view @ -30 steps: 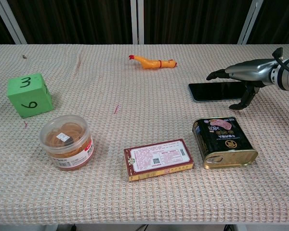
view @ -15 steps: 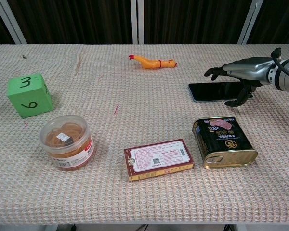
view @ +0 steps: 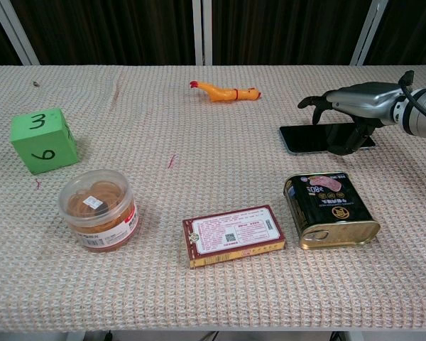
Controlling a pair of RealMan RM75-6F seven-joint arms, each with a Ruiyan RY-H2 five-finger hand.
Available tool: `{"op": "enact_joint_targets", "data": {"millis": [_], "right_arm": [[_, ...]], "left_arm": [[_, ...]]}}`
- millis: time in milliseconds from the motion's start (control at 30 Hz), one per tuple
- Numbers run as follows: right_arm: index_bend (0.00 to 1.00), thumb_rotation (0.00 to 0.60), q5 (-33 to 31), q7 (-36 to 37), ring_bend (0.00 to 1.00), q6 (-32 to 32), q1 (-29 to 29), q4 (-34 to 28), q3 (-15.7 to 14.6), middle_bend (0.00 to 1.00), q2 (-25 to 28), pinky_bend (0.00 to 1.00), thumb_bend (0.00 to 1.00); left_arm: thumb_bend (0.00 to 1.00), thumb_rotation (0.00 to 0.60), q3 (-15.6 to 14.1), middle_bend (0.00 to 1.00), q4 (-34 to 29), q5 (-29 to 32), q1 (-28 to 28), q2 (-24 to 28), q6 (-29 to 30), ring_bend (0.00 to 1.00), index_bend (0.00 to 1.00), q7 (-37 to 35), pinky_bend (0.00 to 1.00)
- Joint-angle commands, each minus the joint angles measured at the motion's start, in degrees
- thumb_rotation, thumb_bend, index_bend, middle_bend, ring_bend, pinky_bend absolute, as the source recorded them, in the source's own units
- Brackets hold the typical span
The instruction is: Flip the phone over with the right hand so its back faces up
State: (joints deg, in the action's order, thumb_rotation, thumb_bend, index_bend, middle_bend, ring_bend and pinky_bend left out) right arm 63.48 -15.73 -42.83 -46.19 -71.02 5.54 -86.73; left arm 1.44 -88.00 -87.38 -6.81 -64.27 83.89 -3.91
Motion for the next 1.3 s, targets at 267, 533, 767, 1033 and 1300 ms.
{"op": "enact_joint_targets", "data": {"millis": [267, 533, 767, 1033, 1300], "right_arm": [[0.06, 0.6, 0.7, -0.3, 0.0, -1.2, 1.1, -1.9, -0.4, 0.26, 1.1, 0.0, 0.38], [0.06, 0.6, 1.0, -0.7, 0.0, -1.0, 1.3, -2.6, -0.7, 0.27, 1.5, 0.0, 0.38], [0.06, 0.6, 0.4, -1.7, 0.0, 0.2, 0.9, -0.9, -1.0, 0.27, 0.1, 0.0, 0.38], [0.08, 0.6, 0.7, -1.9, 0.0, 1.0, 0.4, 1.2, -1.1, 0.27, -1.6, 0.0, 0.39], [0.36, 0.6, 2.5, -1.5, 0.04, -1.8, 0.8, 5.6, -0.4, 0.39, -5.2, 0.0, 0.45]], "left_arm": [[0.11, 0.6, -0.1, 0.18, -0.1, 0.2, -0.2, 0.1, -0.6, 0.11, 0.17, 0.0, 0.3], [0.11, 0.6, -0.1, 0.18, -0.1, 0.2, -0.4, -0.1, -0.9, 0.11, 0.17, 0.2, 0.3], [0.11, 0.6, -0.1, 0.18, 0.2, 0.5, -0.4, -0.2, -1.3, 0.11, 0.17, 0.2, 0.3], [0.11, 0.6, 0.0, 0.18, 0.6, 0.8, -0.5, -0.2, -1.6, 0.11, 0.17, -0.2, 0.31], [0.11, 0.6, -0.1, 0.18, 1.6, 1.3, -0.3, -0.6, -1.9, 0.11, 0.17, -1.0, 0.31]]}}
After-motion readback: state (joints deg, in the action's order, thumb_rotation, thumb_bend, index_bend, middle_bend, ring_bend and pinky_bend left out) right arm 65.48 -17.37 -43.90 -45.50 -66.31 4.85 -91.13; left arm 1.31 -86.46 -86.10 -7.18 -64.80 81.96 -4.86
